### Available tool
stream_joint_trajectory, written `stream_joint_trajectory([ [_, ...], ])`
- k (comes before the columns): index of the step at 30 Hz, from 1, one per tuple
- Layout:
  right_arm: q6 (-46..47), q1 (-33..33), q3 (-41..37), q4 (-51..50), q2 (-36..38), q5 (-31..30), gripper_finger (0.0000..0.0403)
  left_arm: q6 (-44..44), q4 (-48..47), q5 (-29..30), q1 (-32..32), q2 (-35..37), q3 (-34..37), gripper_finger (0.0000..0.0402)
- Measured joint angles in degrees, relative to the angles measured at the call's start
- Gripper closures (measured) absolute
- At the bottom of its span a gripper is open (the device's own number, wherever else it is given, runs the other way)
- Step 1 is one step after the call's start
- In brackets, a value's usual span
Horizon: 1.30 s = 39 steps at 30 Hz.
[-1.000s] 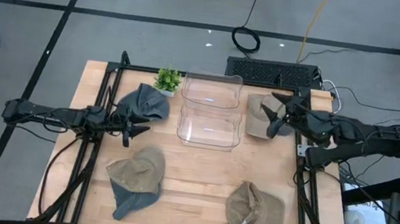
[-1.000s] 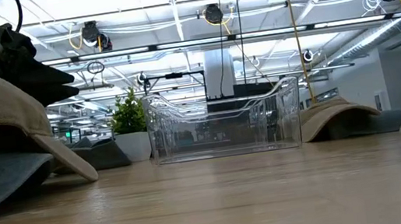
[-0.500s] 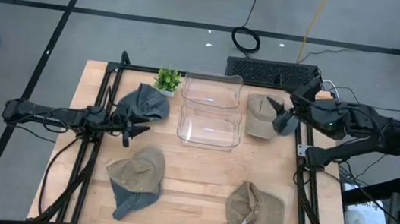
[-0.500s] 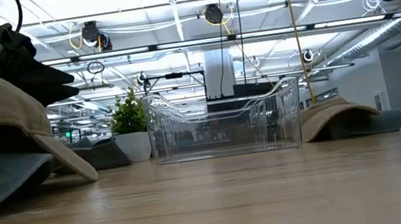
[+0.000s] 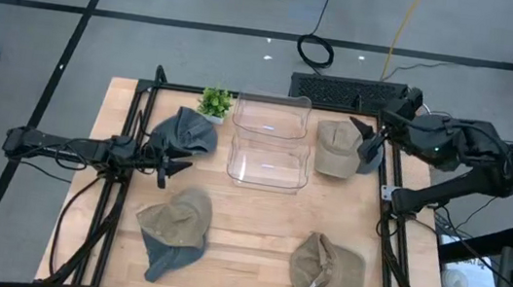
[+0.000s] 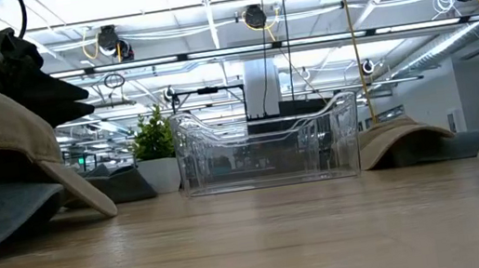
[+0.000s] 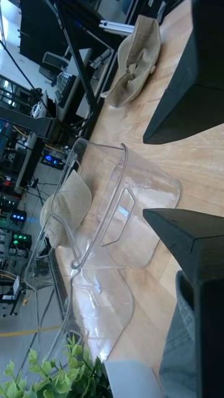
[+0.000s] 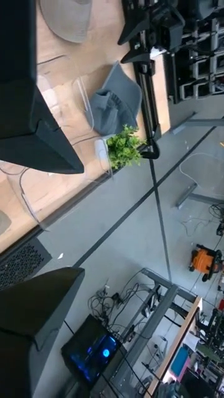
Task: Pick & Place hat
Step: Put the bottom right brown cap into the bottom transparent bin
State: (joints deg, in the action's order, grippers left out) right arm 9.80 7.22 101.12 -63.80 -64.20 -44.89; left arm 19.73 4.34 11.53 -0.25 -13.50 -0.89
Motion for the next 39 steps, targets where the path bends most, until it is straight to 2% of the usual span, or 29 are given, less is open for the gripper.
stream_joint_trajectory([
  [3,0.9,0.0,0.0,-3.1,-0.1,2.8,0.0153,0.0,0.0,0.0,0.0,0.0,0.0,0.0215],
  [9,11.4,0.0,0.0,-12.6,-0.2,16.2,0.0153,0.0,0.0,0.0,0.0,0.0,0.0,0.0215],
  [18,19.6,0.0,0.0,-24.7,-1.8,25.7,0.0153,0.0,0.0,0.0,0.0,0.0,0.0,0.0215],
  [23,21.1,0.0,-1.5,-25.9,-2.8,30.8,0.0153,0.0,0.0,0.0,0.0,0.0,0.0,0.0215],
  [29,22.6,0.1,-5.2,-25.9,-3.4,40.4,0.0153,0.0,0.0,0.0,0.0,0.0,0.0,0.0215],
  [39,27.8,6.1,-17.5,-24.8,-3.0,45.8,0.0153,0.0,0.0,0.0,0.0,0.0,0.0,0.0215],
])
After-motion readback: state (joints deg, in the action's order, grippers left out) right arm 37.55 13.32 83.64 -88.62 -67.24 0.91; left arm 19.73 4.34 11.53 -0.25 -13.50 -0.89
